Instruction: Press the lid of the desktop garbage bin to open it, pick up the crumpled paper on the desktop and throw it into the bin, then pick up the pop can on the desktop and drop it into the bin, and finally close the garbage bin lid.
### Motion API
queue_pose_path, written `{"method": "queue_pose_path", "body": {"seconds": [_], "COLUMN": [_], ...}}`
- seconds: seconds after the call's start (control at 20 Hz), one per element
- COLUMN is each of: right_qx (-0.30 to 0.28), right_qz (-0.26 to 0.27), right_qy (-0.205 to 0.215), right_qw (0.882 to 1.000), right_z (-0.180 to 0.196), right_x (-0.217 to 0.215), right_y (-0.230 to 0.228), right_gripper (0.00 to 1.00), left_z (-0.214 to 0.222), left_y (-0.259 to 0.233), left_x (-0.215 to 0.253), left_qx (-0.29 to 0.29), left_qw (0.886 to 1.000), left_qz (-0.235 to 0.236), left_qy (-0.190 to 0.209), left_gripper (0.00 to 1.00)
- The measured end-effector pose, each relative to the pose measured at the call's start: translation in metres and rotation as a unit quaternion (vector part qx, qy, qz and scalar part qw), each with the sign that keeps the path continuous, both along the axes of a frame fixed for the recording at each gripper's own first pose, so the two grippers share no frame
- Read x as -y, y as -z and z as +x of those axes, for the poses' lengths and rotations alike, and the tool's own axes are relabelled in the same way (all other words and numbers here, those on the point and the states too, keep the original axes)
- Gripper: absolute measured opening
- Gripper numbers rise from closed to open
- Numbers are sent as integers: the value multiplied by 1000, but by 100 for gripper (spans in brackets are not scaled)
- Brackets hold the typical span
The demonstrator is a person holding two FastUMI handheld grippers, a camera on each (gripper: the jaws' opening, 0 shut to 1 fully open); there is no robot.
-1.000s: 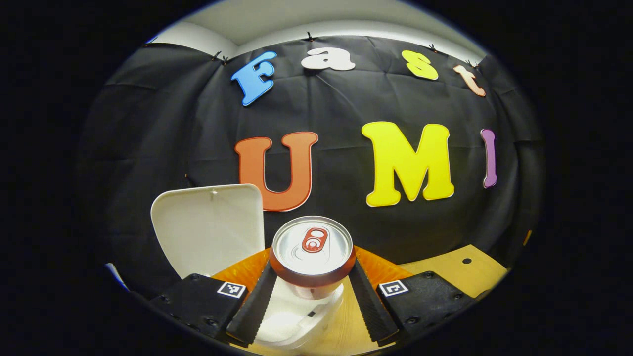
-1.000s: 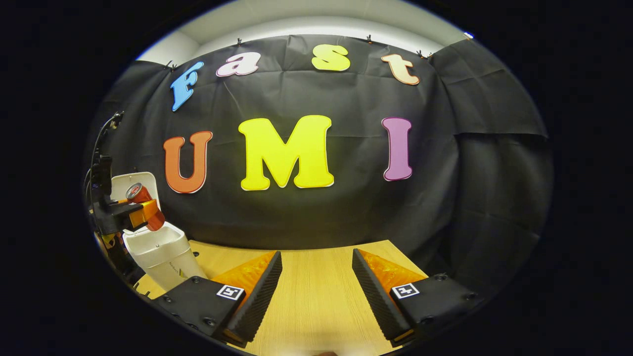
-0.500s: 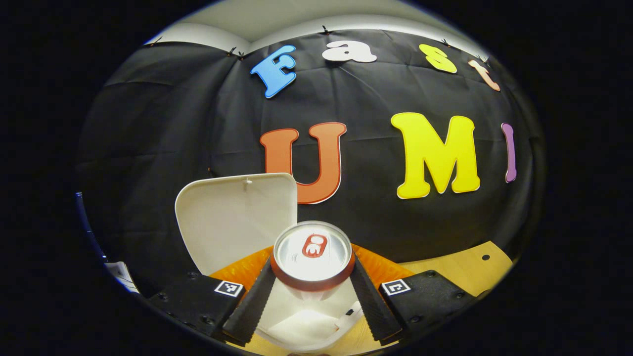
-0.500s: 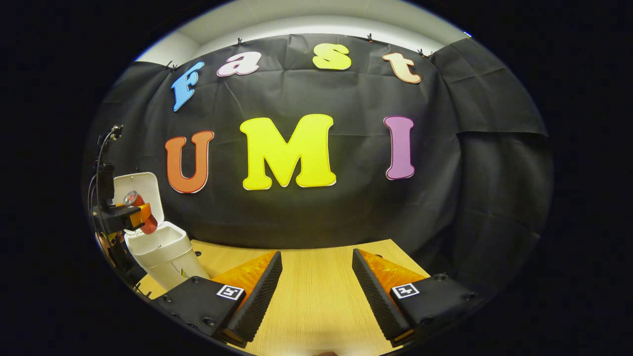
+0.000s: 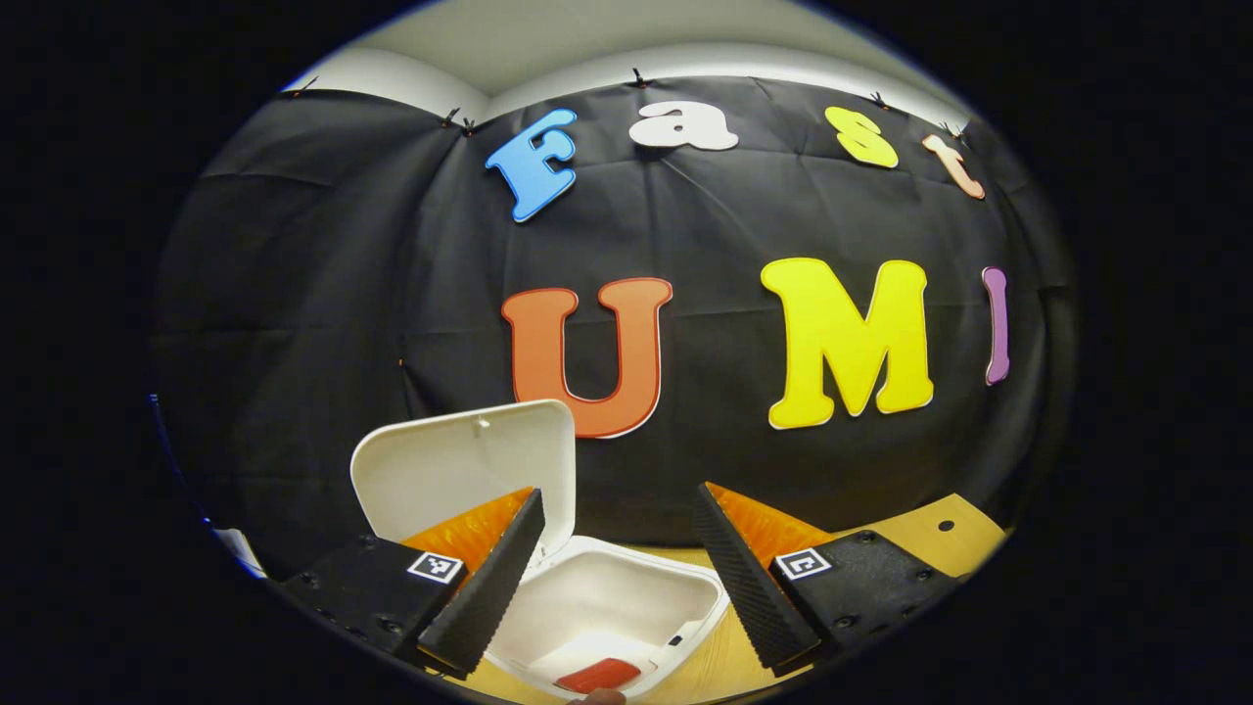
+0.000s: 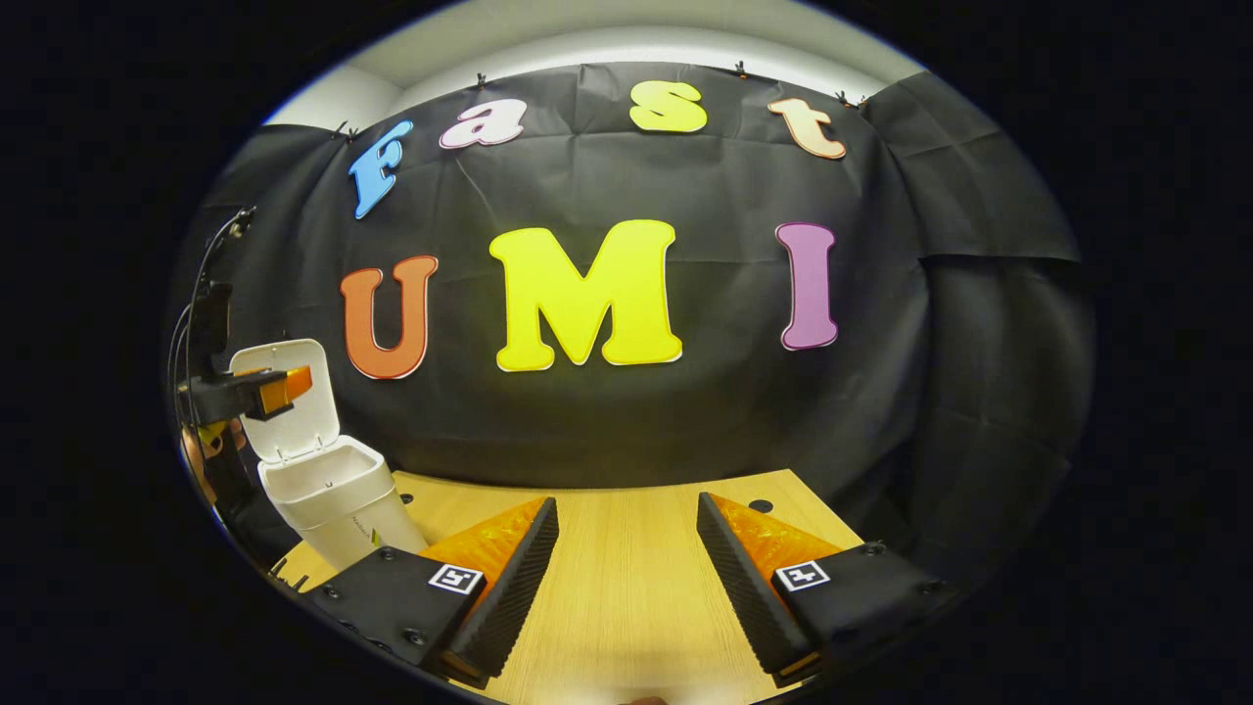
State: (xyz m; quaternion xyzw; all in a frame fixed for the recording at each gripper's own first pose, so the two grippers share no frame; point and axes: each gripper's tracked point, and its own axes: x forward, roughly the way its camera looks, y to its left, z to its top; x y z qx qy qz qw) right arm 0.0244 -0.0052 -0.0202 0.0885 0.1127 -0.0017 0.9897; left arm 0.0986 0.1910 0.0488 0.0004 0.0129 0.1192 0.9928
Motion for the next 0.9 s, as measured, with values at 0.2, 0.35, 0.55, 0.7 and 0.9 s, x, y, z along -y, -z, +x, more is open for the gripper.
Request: {"method": "queue_pose_path", "body": {"seconds": [0.2,0.35,0.55,0.7,0.9], "right_qx": [-3,-1,-11,-18,-18], "right_qz": [7,10,20,25,21], "right_qy": [-3,4,9,6,2], "right_qw": [1000,1000,1000,1000,1000], "right_z": [-1,-1,0,0,2], "right_x": [0,7,10,6,2], "right_y": [5,7,15,20,19], "right_gripper": [92,92,90,92,92], "left_z": [9,11,16,21,30], "left_y": [-25,-48,-61,-55,-33], "left_x": [-19,-49,-84,-107,-108], "left_qx": [14,36,42,34,4], "left_qw": [1000,999,997,996,997], "left_qz": [-15,-8,-1,1,-26], "left_qy": [-7,-34,-62,-85,-73], "left_gripper": [99,99,99,99,99]}}
